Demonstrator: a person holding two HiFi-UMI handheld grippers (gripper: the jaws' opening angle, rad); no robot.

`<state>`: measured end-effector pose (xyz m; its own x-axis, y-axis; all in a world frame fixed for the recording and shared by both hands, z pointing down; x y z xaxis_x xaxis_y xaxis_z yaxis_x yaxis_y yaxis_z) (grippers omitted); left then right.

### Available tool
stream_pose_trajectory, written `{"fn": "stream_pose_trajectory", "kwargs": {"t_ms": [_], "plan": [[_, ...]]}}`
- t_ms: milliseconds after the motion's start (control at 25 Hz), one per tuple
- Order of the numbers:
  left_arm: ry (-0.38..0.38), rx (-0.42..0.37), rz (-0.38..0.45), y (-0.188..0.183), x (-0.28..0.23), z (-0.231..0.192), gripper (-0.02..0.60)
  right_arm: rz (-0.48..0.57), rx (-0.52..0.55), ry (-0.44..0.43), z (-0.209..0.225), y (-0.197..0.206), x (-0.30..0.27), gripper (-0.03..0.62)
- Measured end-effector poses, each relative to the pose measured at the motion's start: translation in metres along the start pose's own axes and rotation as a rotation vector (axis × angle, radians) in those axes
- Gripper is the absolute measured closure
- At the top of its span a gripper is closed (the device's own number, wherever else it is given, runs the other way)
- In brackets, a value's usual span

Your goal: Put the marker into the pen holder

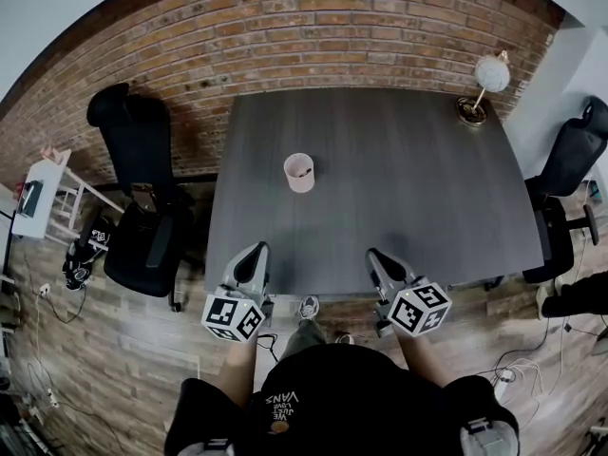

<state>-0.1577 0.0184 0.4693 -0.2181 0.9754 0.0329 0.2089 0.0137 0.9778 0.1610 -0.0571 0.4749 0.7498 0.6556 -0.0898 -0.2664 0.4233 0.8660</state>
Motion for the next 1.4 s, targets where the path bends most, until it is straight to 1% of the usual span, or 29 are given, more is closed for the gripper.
{"fn": "stream_pose_trajectory", "kwargs": {"t_ms": [240,440,600,840,1120,1400], "plan": [[-0.041,0.025,0.01,0.009,0.022,0.019,0.528,-0.017,0.004,-0.015,0.0,0.006,0.009,0.594],[-0.059,0.015,0.01,0.01,0.037,0.032,0.528,-0.033,0.017,-0.034,-0.003,0.01,0.016,0.594],[-0.051,0.003,-0.008,0.013,0.046,0.045,0.528,-0.048,0.044,-0.045,-0.007,0.012,0.023,0.594],[-0.051,0.0,-0.015,0.02,0.056,0.058,0.528,-0.057,0.089,-0.031,-0.007,0.015,0.039,0.594],[-0.067,-0.023,-0.017,0.019,0.064,0.064,0.528,-0.054,0.099,-0.007,-0.005,0.018,0.05,0.594],[-0.06,-0.024,-0.013,0.019,0.064,0.069,0.528,-0.04,0.107,0.007,-0.005,0.015,0.053,0.594]]}}
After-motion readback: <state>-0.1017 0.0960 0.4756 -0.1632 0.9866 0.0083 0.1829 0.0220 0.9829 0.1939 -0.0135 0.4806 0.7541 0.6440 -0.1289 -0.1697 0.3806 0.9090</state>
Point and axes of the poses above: the fingertips, and each gripper's own axes: x backward along the fingers, z to its right, y out of its underside, the point moved 9 cm from there along x, backward along the fingers, and after that the axes turned 4 degrees about z, right-handed, at the moved point
